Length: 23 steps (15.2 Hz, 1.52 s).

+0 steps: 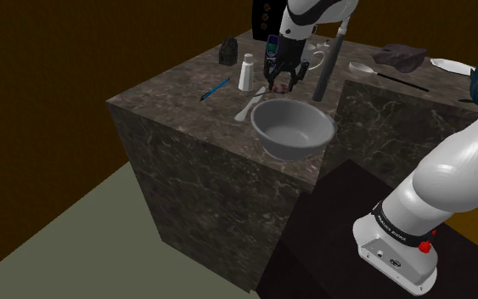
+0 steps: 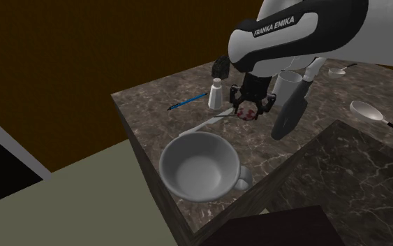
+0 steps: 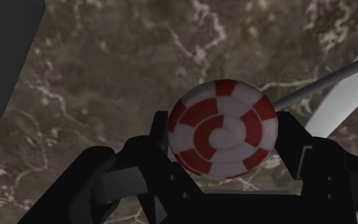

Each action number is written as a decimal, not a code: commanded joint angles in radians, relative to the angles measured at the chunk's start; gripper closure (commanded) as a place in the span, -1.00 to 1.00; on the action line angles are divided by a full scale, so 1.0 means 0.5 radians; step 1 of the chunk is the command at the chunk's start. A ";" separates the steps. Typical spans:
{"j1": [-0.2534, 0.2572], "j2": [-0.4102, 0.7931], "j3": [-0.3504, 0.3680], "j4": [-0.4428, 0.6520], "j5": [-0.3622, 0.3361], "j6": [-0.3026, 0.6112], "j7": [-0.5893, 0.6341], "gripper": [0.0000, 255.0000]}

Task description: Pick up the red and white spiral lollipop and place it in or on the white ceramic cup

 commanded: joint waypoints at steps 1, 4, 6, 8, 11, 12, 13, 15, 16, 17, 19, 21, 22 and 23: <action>0.002 0.005 0.002 -0.003 0.004 0.004 -0.001 1.00; 0.002 0.006 0.003 0.001 0.004 0.001 0.001 1.00; 0.002 0.006 0.002 0.001 0.004 0.001 0.000 1.00; 0.002 0.006 0.002 0.001 0.004 0.002 -0.001 1.00; 0.002 -0.013 0.001 0.033 0.003 -0.050 0.001 1.00; 0.002 -0.021 0.001 0.052 0.003 -0.077 0.002 1.00; 0.002 -0.029 0.000 0.072 0.002 -0.105 0.003 1.00; 0.001 -0.043 0.000 0.112 0.001 -0.159 0.005 1.00; 0.001 -0.049 -0.001 0.133 0.001 -0.186 0.006 1.00; 0.001 -0.055 -0.001 0.154 0.001 -0.213 0.007 1.00; 0.001 -0.066 -0.002 0.198 0.000 -0.267 0.008 1.00; 0.000 -0.075 -0.002 0.243 -0.001 -0.321 0.010 1.00; 0.000 -0.079 -0.002 0.266 -0.001 -0.348 0.011 1.00; 0.000 -0.082 -0.003 0.289 -0.002 -0.375 0.012 1.00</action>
